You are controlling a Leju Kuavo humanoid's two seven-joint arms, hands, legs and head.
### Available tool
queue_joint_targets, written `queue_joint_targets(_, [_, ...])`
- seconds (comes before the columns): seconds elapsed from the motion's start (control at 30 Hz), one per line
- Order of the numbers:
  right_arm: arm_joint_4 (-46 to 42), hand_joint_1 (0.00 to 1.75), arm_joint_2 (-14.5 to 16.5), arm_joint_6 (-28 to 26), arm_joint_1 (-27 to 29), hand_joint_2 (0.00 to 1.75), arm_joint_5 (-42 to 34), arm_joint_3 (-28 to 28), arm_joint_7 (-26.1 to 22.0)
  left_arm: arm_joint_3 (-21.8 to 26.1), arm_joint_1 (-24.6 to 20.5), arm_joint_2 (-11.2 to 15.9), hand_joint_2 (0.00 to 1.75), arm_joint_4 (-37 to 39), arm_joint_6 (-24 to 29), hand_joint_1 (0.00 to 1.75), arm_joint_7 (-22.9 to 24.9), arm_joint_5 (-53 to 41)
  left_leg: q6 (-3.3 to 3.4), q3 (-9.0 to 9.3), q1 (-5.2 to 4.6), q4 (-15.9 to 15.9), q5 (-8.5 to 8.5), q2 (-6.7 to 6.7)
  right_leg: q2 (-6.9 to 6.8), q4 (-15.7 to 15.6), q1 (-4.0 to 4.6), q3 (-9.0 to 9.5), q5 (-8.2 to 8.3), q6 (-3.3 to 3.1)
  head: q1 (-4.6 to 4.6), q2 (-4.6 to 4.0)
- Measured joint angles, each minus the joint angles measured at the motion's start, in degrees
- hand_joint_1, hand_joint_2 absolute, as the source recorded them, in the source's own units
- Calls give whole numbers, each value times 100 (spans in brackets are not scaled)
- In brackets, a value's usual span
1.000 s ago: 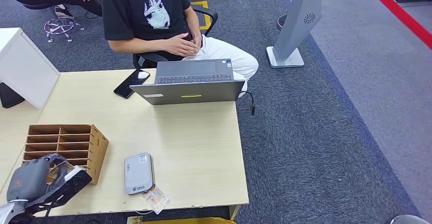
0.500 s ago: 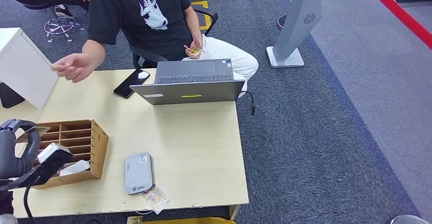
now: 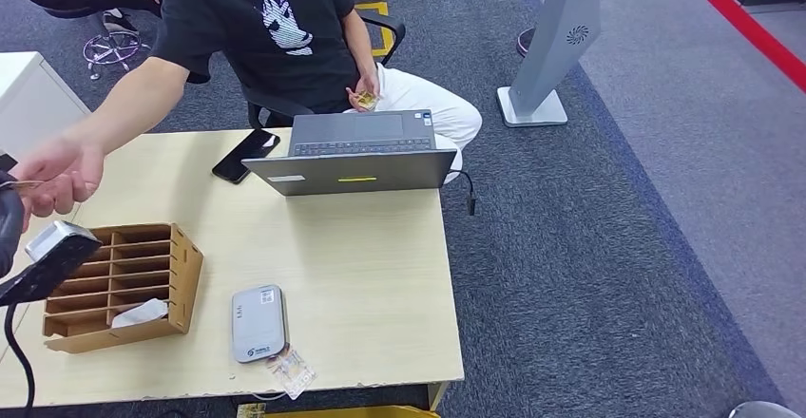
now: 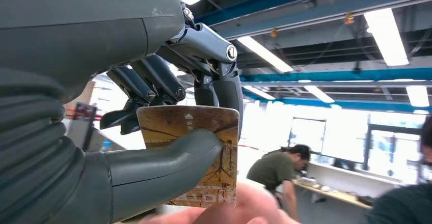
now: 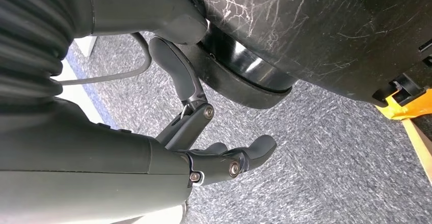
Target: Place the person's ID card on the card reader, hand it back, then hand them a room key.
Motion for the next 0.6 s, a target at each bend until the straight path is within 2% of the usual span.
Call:
queue_joint_targets(0.4, [43,0,3,79,-5,175,49,-67,-88,15,-446,159,175,588,-153,175,107,-73,-2,2,0,0,2,1,3,0,0,-1,4,-2,1,0])
queue_joint_targets(0.43, [50,0,5,88,-6,175,61,-75,-103,14,-485,151,175,653,-144,166,107,-69,-2,2,0,0,2,2,3,0,0,-1,5,-2,1,0])
queue_joint_targets(0.53, [65,0,9,101,-1,175,94,-94,-117,8,-534,106,175,764,-31,35,107,-78,-2,3,-1,1,1,10,9,0,0,-2,5,-1,1,0])
queue_joint_targets(0.57, [65,0,10,104,1,175,99,-98,-112,6,-535,84,175,780,32,0,107,-82,-2,4,-1,1,1,12,10,0,0,-2,5,-1,1,1])
queue_joint_targets(0.6, [64,0,11,107,3,175,105,-102,-105,5,-535,61,175,790,96,0,107,-79,-2,4,-1,1,1,12,11,0,0,-2,5,-1,1,1])
